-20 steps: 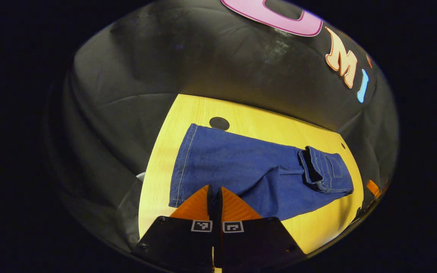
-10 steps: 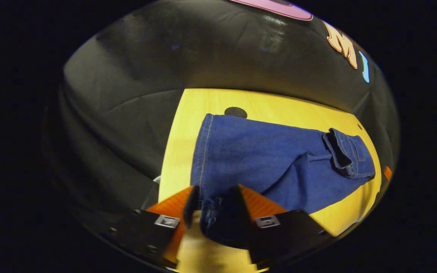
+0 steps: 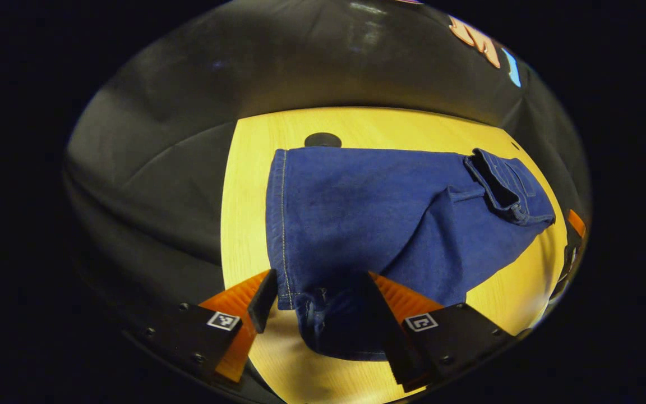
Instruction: Grasp the waist and the cuffs of the jeans and fold them to make the two legs overlap; first hold the waist and fold one-third of the jeans toward the cuffs, then hold the cuffs and fold the remaining one-third in the same direction to finish folding.
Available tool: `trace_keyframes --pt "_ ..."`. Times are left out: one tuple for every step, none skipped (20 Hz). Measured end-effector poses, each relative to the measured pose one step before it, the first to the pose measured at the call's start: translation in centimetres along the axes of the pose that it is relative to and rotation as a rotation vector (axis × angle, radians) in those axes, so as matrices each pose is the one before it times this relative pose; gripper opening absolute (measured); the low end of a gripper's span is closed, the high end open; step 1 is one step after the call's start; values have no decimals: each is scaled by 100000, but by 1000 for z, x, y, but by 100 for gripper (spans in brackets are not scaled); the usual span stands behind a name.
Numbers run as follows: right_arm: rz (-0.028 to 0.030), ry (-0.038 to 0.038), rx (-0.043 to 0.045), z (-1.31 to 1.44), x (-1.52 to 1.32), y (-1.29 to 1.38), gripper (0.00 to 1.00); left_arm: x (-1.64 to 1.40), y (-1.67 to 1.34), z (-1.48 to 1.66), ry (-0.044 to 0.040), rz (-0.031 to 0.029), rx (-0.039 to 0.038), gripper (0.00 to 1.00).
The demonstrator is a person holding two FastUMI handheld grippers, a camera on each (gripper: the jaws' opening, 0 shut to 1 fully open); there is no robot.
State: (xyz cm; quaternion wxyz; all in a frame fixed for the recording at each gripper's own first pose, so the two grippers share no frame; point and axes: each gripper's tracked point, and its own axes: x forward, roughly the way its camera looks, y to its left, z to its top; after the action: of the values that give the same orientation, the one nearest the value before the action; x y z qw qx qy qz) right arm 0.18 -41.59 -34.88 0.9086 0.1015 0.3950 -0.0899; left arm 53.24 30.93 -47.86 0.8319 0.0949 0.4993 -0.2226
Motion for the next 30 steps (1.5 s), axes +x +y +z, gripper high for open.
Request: trace_keyframes --pt "-23 234 607 -98 76 -99 92 -49 -672 239 140 -2104 -288 78" --pt "-58 138 844 -83 121 -84 92 139 -532 54 690 -1797 -338 61" --pt "-196 82 533 -89 108 -71 92 181 -832 -148 -1155 -3072 -1951 43" --pt "-84 316 416 -133 67 -75 92 102 -223 428 -1708 -240 -3721 26" --pt "-289 342 322 -167 -50 -131 92 133 65 144 -1981 954 -5347 8" --pt "156 45 196 41 -132 27 92 59 51 102 -2238 634 -5333 6" --pt "129 -456 -49 60 -178 45 92 -91 -121 -98 -1421 -184 -3875 2" --pt "251 -417 13 193 -164 0 92 -198 -79 -179 -904 97 -3025 1" --pt "61 -389 162 166 -153 -34 92 -318 -135 -148 665 125 -850 0" --pt "93 -568 263 314 -187 -128 92 -200 -251 -78 720 321 -932 0" --pt "72 -576 295 339 -124 -122 92 -287 -681 154 -541 -697 -900 0" --pt "-82 -690 69 395 -153 -261 92 -644 -509 500 -2933 476 -756 0" --pt "59 -489 -134 138 -242 -255 92 -752 -705 897 -1986 -909 989 0" --pt "99 -141 -303 167 -106 -316 92 -518 -583 1096 -3807 -1170 -225 0" --pt "408 -107 -213 41 -222 -290 92 -1172 -1007 647 -1926 -714 14 0" --pt "424 -114 31 123 -261 -257 92 -293 -1267 929 -1667 -2365 50 0" --pt "688 -2 206 104 -214 -179 92 -593 -800 700 -2300 222 579 0" --pt "661 -68 205 246 -218 -184 92 -572 -1115 268 1473 -675 1709 0" --pt "808 -26 -34 145 -268 -196 92 30 -1210 1113 -4213 -1282 778 0" --pt "666 -280 -271 323 -291 -242 92 -945 -1202 301 770 387 215 0" --pt "559 -194 -432 286 -352 -387 92 39 -1694 1167 -2782 -2954 702 0" --pt "529 -275 -246 412 -288 -435 92 -300 -1141 741 -2371 8 621 0" --pt "436 -144 -82 281 -384 -491 92 -173 -1717 456 186 -2164 827 0" --pt "473 -266 61 418 -328 -502 92 3 -1358 887 -2699 -830 398 0" --pt "329 -423 71 346 -470 -579 92 200 -1381 502 -8 -604 1172 0" --pt "346 -207 31 398 -324 -514 92 406 -1315 815 -1756 -1589 1218 0" --pt "200 -213 -68 179 -341 -647 92 345 -1153 539 -1205 -298 681 0" --pt "59 -321 -141 302 -319 -712 92 252 -1719 649 175 -1954 636 0" --pt "-78 -382 38 268 -301 -755 92 145 -1546 763 -1636 -456 498 0" --pt "-194 -330 404 305 -360 -837 92 331 -1601 193 997 -2032 758 0"
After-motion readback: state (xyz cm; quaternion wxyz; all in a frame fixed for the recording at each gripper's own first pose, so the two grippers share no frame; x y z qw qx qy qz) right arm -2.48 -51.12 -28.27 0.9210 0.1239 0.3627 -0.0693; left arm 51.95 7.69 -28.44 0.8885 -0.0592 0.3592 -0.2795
